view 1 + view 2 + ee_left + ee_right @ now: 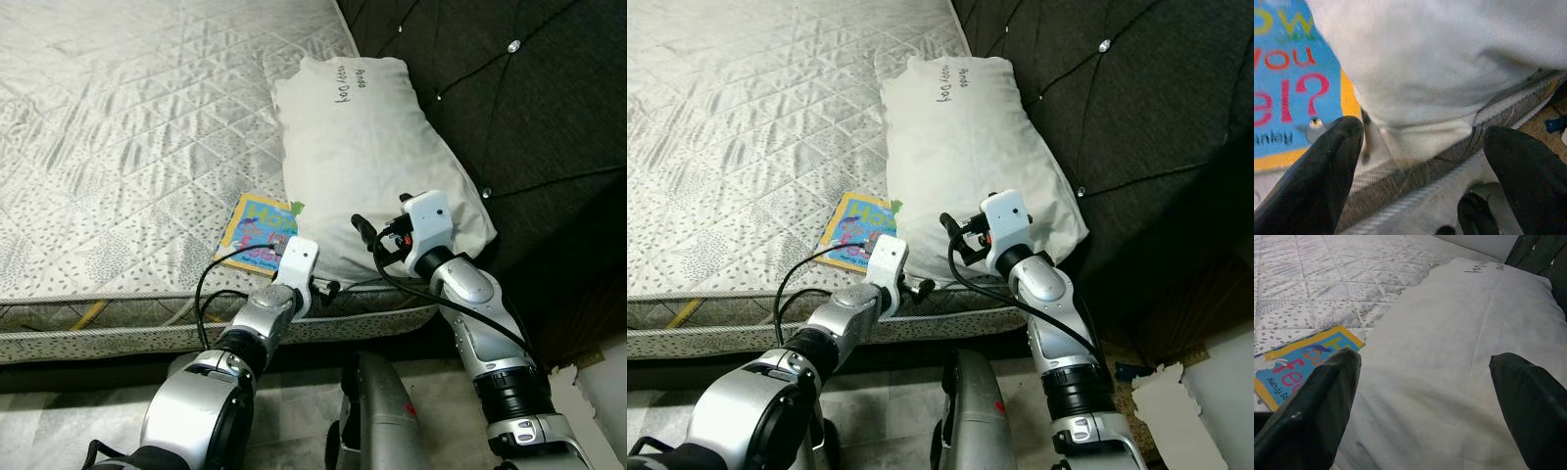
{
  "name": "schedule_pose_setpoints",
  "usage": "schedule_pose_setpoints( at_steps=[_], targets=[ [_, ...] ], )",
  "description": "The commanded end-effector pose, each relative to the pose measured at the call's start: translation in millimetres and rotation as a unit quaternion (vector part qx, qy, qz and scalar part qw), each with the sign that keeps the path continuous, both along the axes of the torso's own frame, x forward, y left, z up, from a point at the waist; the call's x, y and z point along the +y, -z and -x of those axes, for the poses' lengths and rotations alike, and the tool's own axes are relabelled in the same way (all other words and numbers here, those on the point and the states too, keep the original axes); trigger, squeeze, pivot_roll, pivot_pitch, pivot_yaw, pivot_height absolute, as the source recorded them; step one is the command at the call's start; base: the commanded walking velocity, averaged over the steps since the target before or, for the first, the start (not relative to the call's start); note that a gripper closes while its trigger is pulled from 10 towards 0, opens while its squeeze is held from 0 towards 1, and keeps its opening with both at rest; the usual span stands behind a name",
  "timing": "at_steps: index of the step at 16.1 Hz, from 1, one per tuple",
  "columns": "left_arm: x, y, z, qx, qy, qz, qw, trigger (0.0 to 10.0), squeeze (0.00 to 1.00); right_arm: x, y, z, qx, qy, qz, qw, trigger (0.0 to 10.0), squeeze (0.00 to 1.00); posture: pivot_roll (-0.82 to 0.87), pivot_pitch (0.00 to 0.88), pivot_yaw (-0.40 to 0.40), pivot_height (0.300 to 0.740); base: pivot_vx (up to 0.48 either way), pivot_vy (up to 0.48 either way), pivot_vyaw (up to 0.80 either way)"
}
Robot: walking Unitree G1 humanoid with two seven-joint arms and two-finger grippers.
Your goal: Clean up the room
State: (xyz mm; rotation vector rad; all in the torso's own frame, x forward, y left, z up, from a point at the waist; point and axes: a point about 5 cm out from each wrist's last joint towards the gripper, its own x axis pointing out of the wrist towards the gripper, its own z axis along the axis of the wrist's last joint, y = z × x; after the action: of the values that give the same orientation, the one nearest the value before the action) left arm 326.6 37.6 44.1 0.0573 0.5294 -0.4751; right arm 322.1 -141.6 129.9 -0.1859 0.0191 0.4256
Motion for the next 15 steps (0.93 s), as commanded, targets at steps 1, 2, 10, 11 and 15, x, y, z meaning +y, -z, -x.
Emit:
schedule_pose_setpoints(
  at_steps=[1, 2, 10, 11, 15],
  targets=[
    [-32.8, -41, -8.5, -0.106, -0.006, 0.059, 0.993, 10.0, 0.00, -3.5, 2, -1.4, 0.003, 0.009, 0.005, 1.000, 10.0, 0.00, -0.17, 0.042, -0.096, 0.571, 0.000, 0.000, 0.00],
    [-21.6, -50, -12.0, -0.147, -0.051, 0.057, 0.986, 10.0, 0.00, -2.0, 4, -2.3, 0.005, 0.009, 0.005, 1.000, 10.0, 0.00, -0.16, 0.040, -0.095, 0.571, 0.000, 0.000, 0.00],
    [100.7, -17, 17.1, -0.151, -0.318, 0.015, 0.936, 10.0, 0.00, -27.4, 8, 0.4, 0.015, 0.054, 0.015, 0.998, 10.0, 0.00, -0.16, 0.099, -0.125, 0.571, 0.000, 0.000, 0.00],
    [117.2, -18, 23.4, -0.161, -0.334, -0.010, 0.929, 10.0, 0.00, -41.7, 10, 3.5, 0.028, 0.078, 0.013, 0.996, 10.0, 0.00, -0.17, 0.123, -0.136, 0.571, 0.000, 0.000, 0.00],
    [171.6, -9, 34.6, -0.152, -0.392, -0.060, 0.905, 10.0, 0.00, -101.2, 32, 16.1, 0.086, 0.193, 0.031, 0.977, 10.0, 0.00, -0.19, 0.160, -0.162, 0.571, 0.000, 0.000, 0.00]
  ],
)
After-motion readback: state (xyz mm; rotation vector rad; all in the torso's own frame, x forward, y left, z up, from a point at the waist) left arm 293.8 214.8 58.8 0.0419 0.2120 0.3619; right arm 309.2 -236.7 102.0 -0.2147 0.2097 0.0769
